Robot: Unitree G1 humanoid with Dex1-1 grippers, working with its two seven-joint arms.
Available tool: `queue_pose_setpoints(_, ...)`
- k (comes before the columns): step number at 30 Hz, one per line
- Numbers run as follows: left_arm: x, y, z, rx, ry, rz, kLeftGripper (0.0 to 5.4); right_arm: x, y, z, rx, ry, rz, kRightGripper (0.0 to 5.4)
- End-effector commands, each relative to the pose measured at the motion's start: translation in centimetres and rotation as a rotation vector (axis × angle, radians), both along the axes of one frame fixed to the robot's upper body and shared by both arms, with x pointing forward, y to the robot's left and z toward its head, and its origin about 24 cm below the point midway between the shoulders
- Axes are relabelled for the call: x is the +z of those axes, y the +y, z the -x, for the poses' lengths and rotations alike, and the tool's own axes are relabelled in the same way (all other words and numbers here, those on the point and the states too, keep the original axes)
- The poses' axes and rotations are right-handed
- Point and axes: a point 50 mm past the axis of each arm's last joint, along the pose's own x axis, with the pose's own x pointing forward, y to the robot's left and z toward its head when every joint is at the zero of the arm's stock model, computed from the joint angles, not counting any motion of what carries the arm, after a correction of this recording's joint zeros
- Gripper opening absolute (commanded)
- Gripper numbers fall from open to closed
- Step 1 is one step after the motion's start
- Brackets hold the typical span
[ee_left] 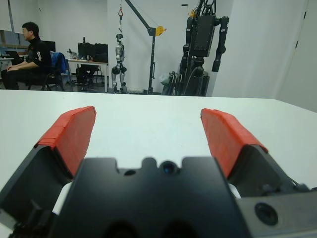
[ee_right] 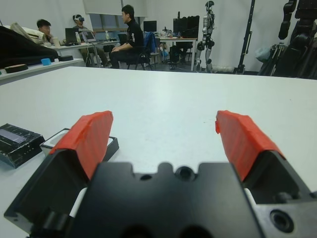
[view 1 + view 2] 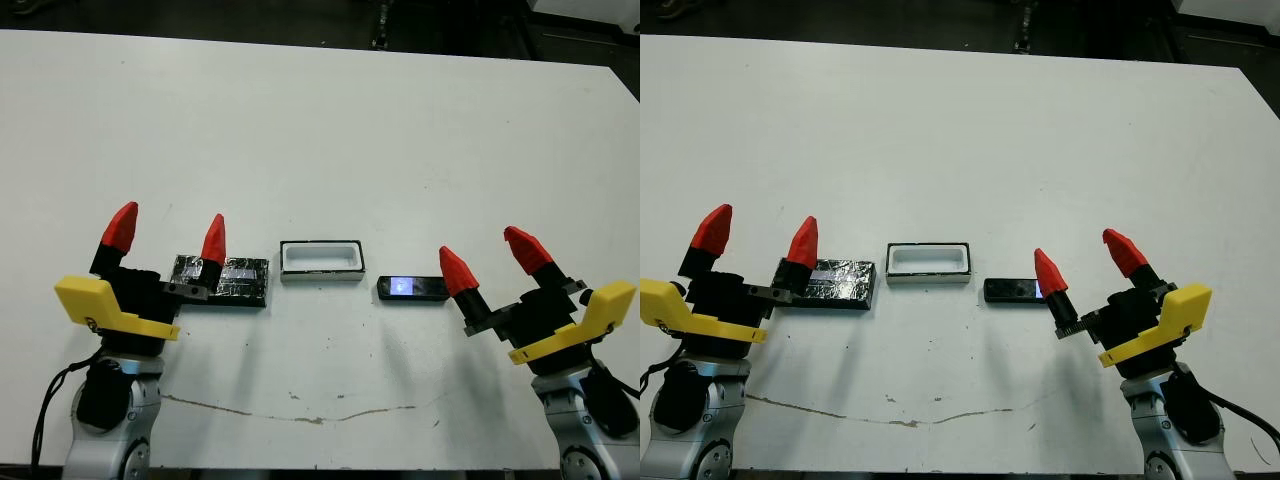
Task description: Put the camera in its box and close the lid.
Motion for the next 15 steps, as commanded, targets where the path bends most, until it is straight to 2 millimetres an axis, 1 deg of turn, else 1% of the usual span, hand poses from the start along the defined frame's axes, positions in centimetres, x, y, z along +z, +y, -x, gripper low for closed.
queue_pose_setpoints(1, -0.4, 0.1, 0.1, -0.002, 0.017, -0.002, 5.39, -0.2, -0.2, 0.2, 0.001, 0.018, 0.020, 5.40)
queue_pose_setpoints(10, -0.5, -0.1, 0.2, 0.003, 0.020, -0.006, 5.39, -0.4, -0.4, 0.3, 0.008, 0.030, 0.026, 5.40)
queue_pose_setpoints(13, -0.5, -0.1, 0.3, -0.002, 0.021, -0.003, 5.39, 0.2, -0.9, 0.1, 0.019, 0.014, 0.060, 5.40)
queue_pose_setpoints(15, -0.5, -0.1, 0.4, 0.000, 0.022, -0.002, 5.39, 1.0, -1.6, -0.4, 0.042, 0.000, 0.107, 5.40)
